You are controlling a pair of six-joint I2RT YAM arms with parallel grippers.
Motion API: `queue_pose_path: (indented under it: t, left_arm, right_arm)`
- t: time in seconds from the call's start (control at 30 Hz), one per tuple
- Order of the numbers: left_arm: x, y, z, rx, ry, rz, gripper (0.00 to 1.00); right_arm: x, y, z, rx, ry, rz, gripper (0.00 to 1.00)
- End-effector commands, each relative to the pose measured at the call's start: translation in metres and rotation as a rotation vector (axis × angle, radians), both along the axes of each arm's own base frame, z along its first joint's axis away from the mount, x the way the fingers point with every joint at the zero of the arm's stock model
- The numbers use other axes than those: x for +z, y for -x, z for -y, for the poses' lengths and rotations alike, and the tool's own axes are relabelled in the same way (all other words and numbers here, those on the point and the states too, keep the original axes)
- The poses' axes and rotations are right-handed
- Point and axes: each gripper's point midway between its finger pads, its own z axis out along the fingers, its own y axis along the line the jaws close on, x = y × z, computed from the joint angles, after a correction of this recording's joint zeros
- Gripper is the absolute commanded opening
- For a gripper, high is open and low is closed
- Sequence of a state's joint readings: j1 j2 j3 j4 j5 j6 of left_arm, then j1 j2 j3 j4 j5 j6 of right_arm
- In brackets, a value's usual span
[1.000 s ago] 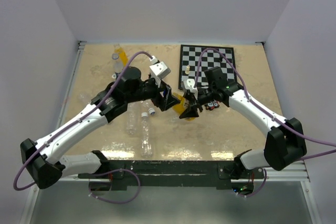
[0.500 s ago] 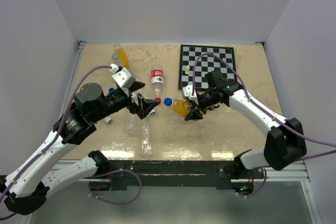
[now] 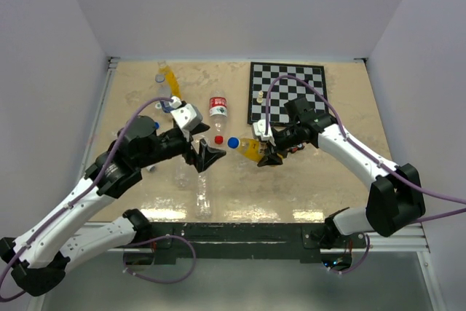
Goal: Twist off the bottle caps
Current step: Unscrew the bottle cap from the plastic bottle.
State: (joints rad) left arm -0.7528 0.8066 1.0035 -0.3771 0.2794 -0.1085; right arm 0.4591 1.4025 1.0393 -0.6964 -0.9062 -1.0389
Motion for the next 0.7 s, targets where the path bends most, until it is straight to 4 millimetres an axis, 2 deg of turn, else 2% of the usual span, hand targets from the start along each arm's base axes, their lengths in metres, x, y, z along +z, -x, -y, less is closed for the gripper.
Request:
queue_pose_path:
  t: [0.0,0.1,0.3,0.47,0.67]
  left_arm:
    - [0.016,-0.001,0.009,-0.065,-0.001,0.093,0.95]
    - [0.020,0.000,0.012,-0.096,-0.008,0.114,0.95]
    - [0.009,0.004,0.016,-0.159,-0.039,0.174,0.95]
    - [0.011,0.007,0.018,-0.198,-0.036,0.245,0.97]
    - [0.013,0.007,0.033,-0.280,-0.035,0.285,0.93]
  right_arm:
    - [0.030,-0.007,-0.009,0.035,-0.071,0.084,0.00]
    - [0.030,-0.007,-0.008,0.038,-0.068,0.087,0.00]
    - [0.028,-0.006,-0.008,0.046,-0.065,0.086,0.00]
    - [0.025,-0.005,-0.008,0.055,-0.060,0.080,0.00]
    - [0.025,-0.004,-0.008,0.060,-0.058,0.079,0.00]
